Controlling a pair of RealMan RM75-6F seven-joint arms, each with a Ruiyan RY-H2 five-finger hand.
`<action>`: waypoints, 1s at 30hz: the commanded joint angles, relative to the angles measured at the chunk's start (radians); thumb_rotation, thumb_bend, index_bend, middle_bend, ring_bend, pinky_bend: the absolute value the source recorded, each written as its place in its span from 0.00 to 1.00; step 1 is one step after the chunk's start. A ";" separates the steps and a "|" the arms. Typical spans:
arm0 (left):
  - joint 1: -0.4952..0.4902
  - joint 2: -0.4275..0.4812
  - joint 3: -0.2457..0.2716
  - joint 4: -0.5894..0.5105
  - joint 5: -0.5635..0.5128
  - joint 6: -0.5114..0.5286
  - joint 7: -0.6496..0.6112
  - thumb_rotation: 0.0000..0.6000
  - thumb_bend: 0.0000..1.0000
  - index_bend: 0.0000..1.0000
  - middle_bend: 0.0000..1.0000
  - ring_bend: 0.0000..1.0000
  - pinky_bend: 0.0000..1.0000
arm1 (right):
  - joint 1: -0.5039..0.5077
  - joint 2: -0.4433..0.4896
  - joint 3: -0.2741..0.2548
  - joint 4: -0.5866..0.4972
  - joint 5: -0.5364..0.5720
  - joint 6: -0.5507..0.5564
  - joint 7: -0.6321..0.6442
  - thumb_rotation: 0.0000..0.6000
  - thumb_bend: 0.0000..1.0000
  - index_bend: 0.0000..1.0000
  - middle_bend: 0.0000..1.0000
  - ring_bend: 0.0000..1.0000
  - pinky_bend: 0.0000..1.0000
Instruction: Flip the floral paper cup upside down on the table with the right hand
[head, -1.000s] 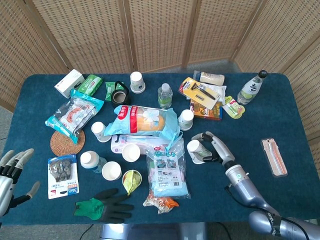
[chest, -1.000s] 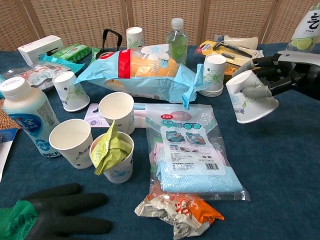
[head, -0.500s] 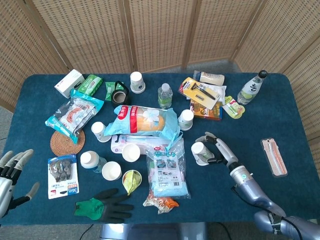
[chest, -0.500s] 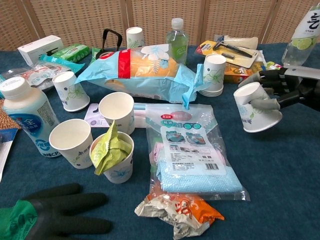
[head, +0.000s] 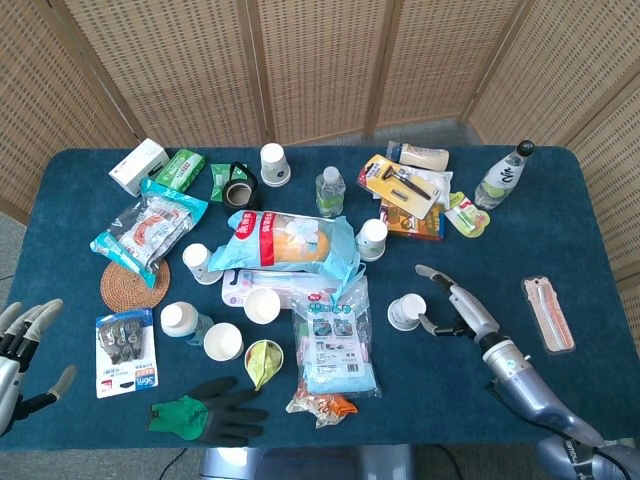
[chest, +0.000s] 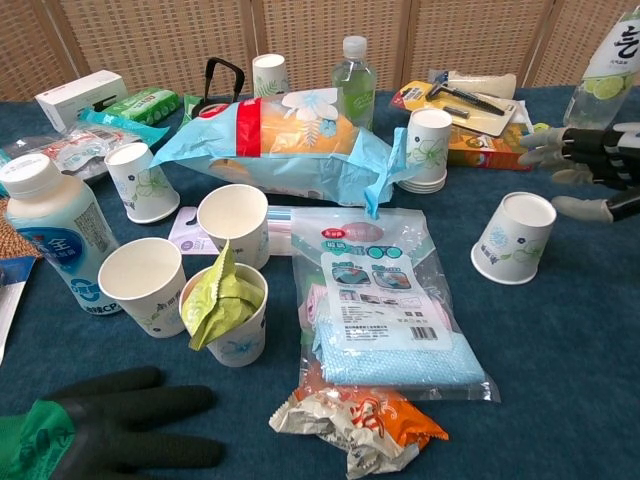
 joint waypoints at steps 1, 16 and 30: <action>-0.001 0.001 0.002 0.002 0.001 -0.003 0.000 1.00 0.40 0.06 0.15 0.16 0.00 | -0.012 0.057 0.010 -0.073 0.027 0.030 -0.063 0.99 0.48 0.02 0.09 0.00 0.00; -0.002 -0.012 0.014 0.011 -0.046 -0.065 0.023 1.00 0.40 0.06 0.15 0.16 0.00 | -0.121 0.089 0.037 -0.208 0.240 0.328 -0.730 1.00 0.45 0.06 0.10 0.00 0.00; 0.013 -0.049 0.026 0.036 -0.082 -0.087 0.011 1.00 0.40 0.06 0.15 0.16 0.00 | -0.278 0.135 -0.060 -0.251 0.206 0.477 -0.828 1.00 0.44 0.08 0.11 0.00 0.00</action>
